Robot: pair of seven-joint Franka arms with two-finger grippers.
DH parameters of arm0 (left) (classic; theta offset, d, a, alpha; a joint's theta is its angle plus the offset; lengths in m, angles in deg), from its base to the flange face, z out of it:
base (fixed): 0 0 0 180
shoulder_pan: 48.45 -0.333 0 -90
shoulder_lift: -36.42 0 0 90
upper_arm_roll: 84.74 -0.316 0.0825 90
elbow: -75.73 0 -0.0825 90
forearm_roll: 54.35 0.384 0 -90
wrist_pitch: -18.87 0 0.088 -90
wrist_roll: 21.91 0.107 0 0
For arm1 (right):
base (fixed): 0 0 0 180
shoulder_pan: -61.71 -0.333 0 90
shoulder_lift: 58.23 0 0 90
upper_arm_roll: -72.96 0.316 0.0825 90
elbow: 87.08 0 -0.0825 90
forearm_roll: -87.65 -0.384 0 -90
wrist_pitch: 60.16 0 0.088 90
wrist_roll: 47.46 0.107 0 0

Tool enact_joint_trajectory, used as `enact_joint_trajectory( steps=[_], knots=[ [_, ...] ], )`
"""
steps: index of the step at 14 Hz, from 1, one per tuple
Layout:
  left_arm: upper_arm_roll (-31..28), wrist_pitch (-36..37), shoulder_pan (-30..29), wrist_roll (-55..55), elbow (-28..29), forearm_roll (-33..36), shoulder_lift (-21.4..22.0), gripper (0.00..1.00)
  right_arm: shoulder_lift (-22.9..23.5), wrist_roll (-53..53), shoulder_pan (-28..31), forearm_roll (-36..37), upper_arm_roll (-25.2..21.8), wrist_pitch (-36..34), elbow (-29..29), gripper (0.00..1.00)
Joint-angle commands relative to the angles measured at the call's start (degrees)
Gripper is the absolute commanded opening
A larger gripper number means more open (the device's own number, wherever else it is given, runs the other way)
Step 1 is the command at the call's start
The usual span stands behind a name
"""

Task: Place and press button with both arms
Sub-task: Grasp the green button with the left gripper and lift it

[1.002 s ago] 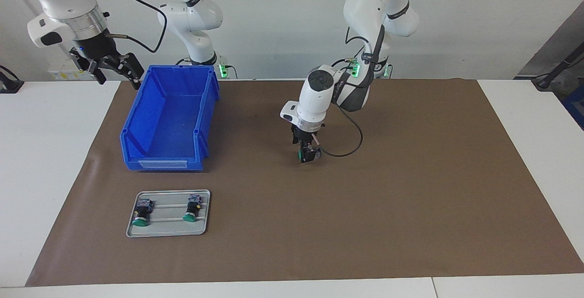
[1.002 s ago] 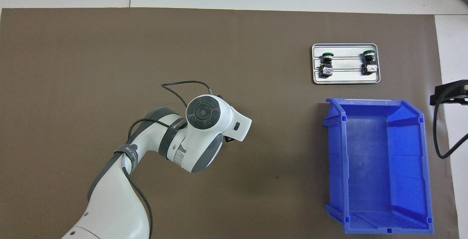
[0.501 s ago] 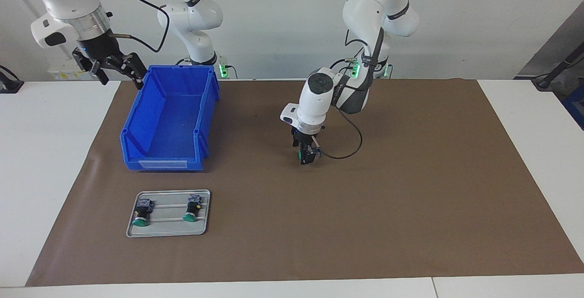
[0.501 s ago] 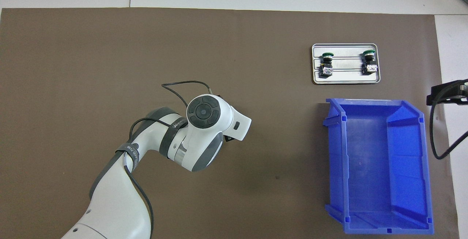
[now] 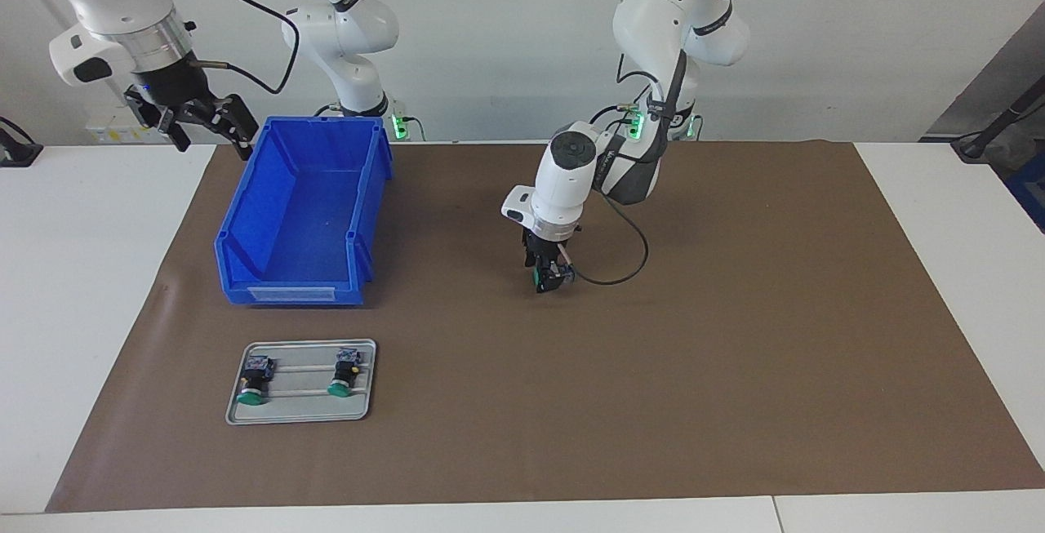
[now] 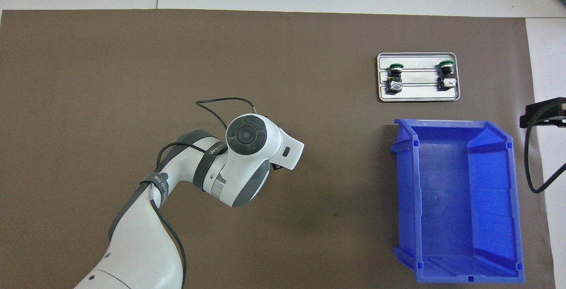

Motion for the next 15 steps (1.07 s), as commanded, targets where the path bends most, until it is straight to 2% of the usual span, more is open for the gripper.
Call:
enact_joint_trajectory(
  steps=[1,5,8,12,13,15],
  knots=[
    [-1.1,1.8,0.9,-0.7,-2.7,1.6,-0.8,0.0,0.2,-1.6,1.6,0.3,1.8,-0.4,0.8,1.0],
    [-1.5,2.4,0.3,-0.8,-3.5,1.9,0.0,0.0,0.1,-1.1,1.3,-0.3,2.0,-0.5,0.6,1.0],
    [-1.5,1.7,-1.3,-6.0,-1.5,1.9,3.6,0.0,-0.6,-1.2,1.0,-0.4,2.0,-0.5,0.1,1.0],
    [-0.8,2.1,-5.9,-3.7,1.0,1.3,7.4,0.0,-0.6,-1.2,0.8,-0.5,2.0,-0.4,0.2,1.0],
    [-0.8,2.1,-6.7,-2.2,1.0,-0.2,7.6,0.0,-0.6,-1.2,0.8,-0.5,2.0,-0.4,0.2,1.0],
    [-0.9,1.8,-9.5,4.0,1.0,-9.3,7.7,0.0,-0.7,-1.2,0.8,-0.5,2.0,-0.4,0.2,1.0]
  ],
)
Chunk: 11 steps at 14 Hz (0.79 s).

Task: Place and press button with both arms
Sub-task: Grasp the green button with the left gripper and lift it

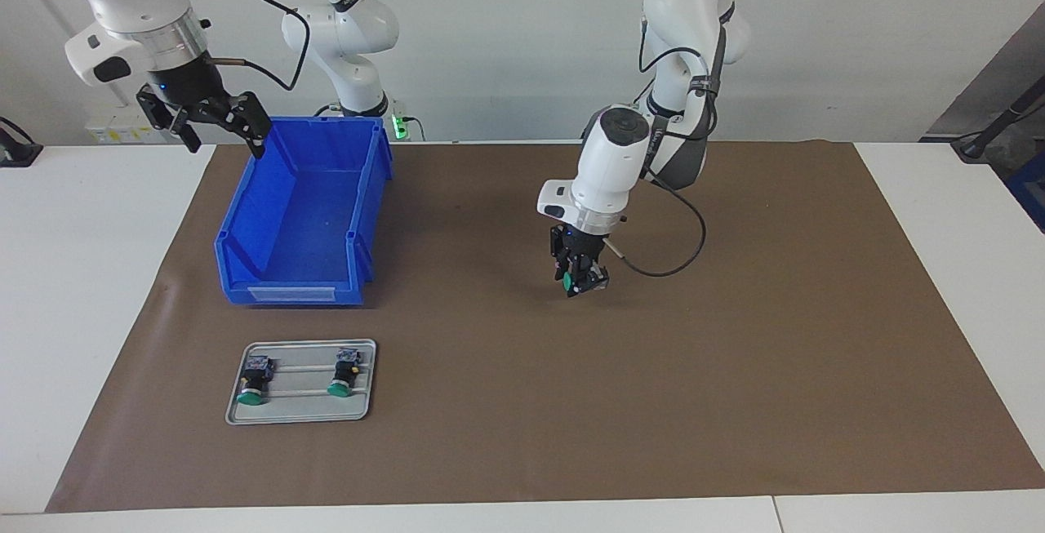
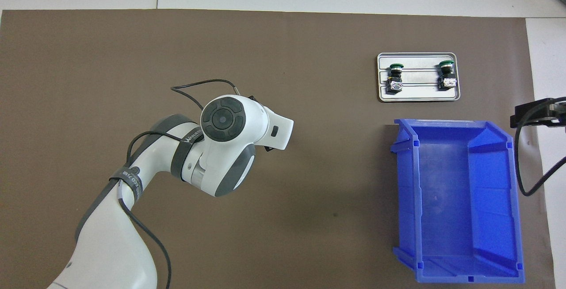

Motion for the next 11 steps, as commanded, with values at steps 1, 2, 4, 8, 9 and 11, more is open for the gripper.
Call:
enact_joint_trajectory(
  steps=[1,2,4,8,9,11],
  knots=[
    [0.5,0.2,-5.0,10.6,2.1,-11.3,1.8,0.0,-0.5,-1.2,0.8,-0.4,0.5,-0.4,0.0,1.0],
    [0.6,0.4,-6.9,14.6,2.2,-15.6,1.8,0.0,-0.5,-1.2,0.7,-0.4,0.5,-0.4,0.0,1.0],
    [0.6,0.4,-9.9,21.2,3.2,-24.1,2.0,0.0,-0.6,-1.2,0.7,-0.4,0.5,-0.4,0.0,1.0],
    [0.3,-1.3,-11.6,39.0,11.2,-47.9,5.5,0.0,-0.6,-1.2,0.7,-0.4,0.5,-0.4,0.0,1.0],
    [0.3,-1.7,-12.0,44.3,13.5,-53.9,6.5,0.0,-0.5,-1.2,0.8,-0.4,0.5,-0.4,0.0,1.0],
    [0.3,-2.4,-11.9,56.2,17.9,-66.6,8.4,0.0,-0.5,-1.2,0.8,-0.4,0.5,-0.4,0.0,1.0]
  ],
)
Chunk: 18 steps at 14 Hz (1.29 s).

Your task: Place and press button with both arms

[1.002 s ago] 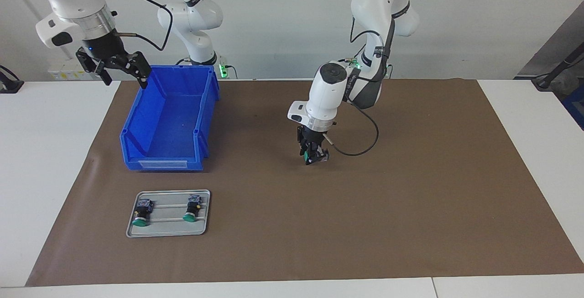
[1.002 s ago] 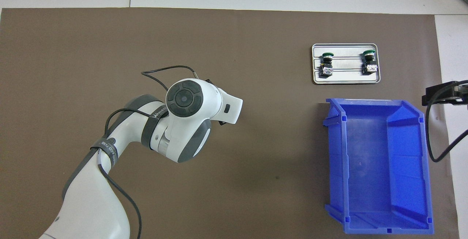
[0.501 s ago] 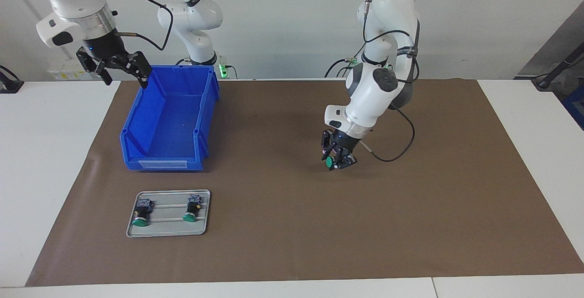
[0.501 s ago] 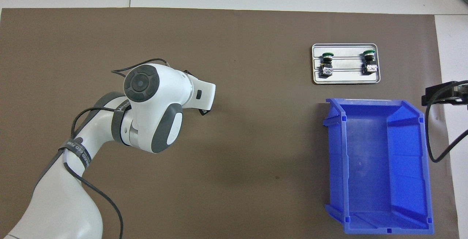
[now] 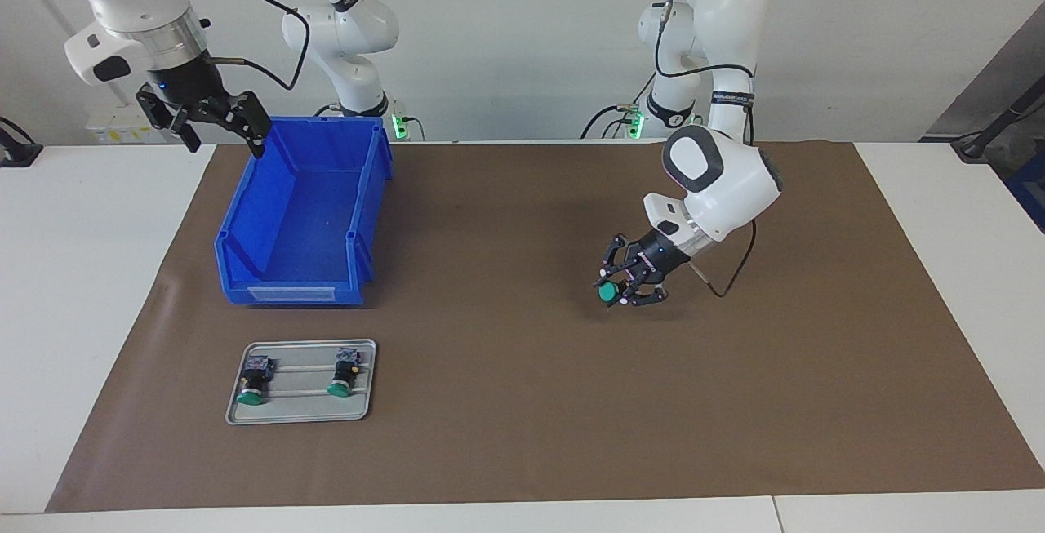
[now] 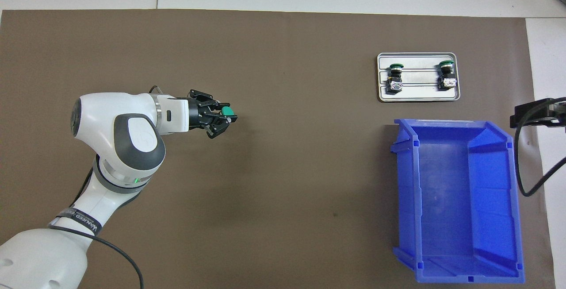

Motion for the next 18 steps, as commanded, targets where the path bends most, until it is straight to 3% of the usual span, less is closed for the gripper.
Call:
enact_joint_trajectory(
  steps=[1,3,7,12,15,18],
  knots=[
    [0.5,-2.3,-0.5,15.5,8.1,-15.6,5.4,0.0,-0.5,-1.2,0.8,-0.4,0.5,-0.4,-0.1,1.0],
    [0.5,-4.3,0.1,24.2,9.3,-24.5,5.6,0.0,-0.5,-1.2,0.8,-0.4,0.5,-0.4,0.0,1.0],
    [0.5,1.2,-1.8,31.6,10.5,-32.1,5.5,0.0,-0.5,-1.2,0.7,-0.4,0.5,-0.4,0.0,1.0],
    [0.5,14.4,-5.4,35.8,11.9,-36.4,4.3,0.0,-0.5,-1.2,0.8,-0.4,0.5,-0.4,-0.1,1.0],
    [0.5,18.3,-5.4,42.6,12.7,-42.7,2.4,0.0,-0.5,-1.2,0.7,-0.4,0.5,-0.4,0.0,1.0],
    [0.4,19.6,-5.6,44.1,12.2,-44.2,1.0,0.0,-0.5,-1.2,0.7,-0.4,0.5,-0.4,0.0,1.0]
  ],
)
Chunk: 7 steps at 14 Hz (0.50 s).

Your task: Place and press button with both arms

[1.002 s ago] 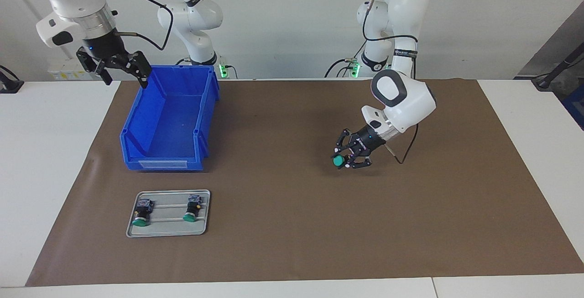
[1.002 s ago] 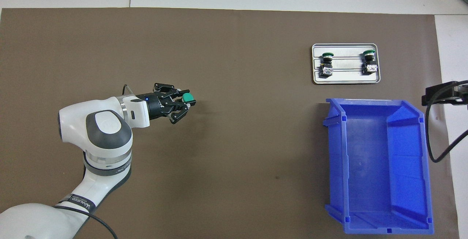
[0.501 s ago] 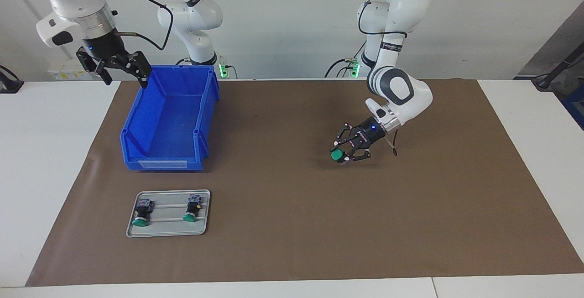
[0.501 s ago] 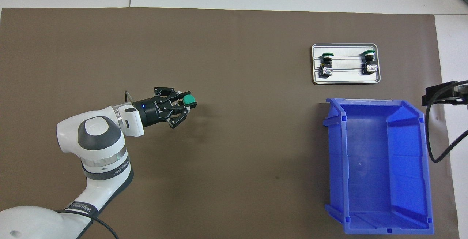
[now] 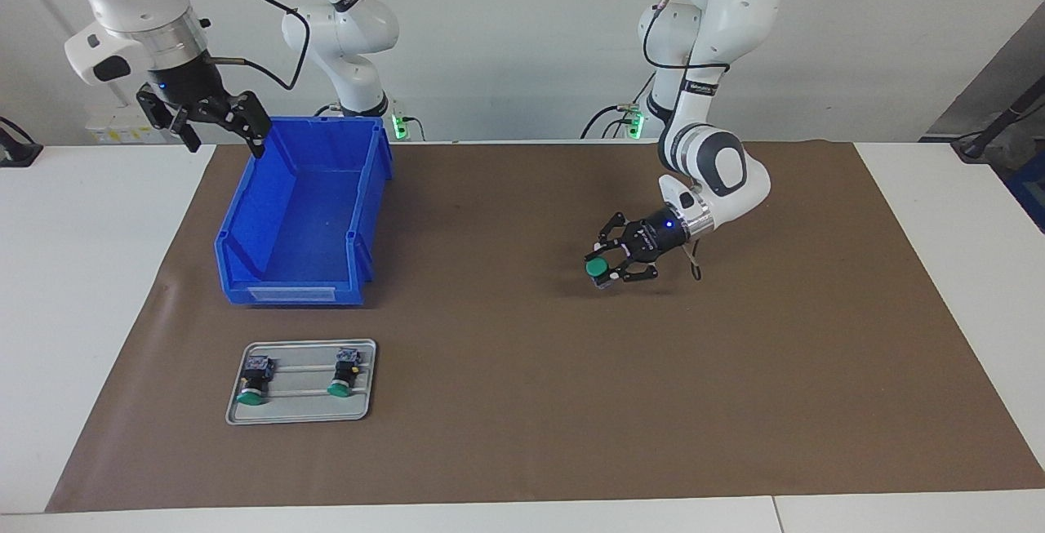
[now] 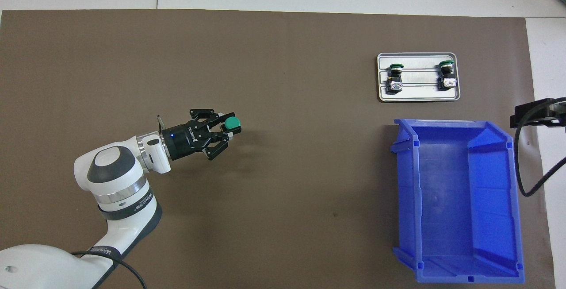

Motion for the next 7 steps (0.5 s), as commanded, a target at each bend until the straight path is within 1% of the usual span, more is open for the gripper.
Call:
enact_joint_trajectory(
  steps=[1,2,4,7],
  knots=[
    [0.0,3.6,-1.4,2.7,-0.1,-3.2,-0.7,0.0,-0.5,-1.2,0.8,-0.4,0.5,-0.4,0.0,1.0],
    [0.0,5.7,-1.7,3.1,0.8,-3.9,-0.3,0.0,-0.4,-1.2,0.7,-0.4,0.5,-0.4,0.0,1.0],
    [0.1,6.3,-1.8,6.4,2.8,-4.2,0.1,0.0,-0.4,-1.2,0.7,-0.4,0.5,-0.4,0.0,1.0],
    [0.0,8.1,-2.6,7.9,5.1,-4.2,0.6,0.0,-0.4,-1.2,0.7,-0.4,0.5,-0.4,0.0,1.0]
  ],
)
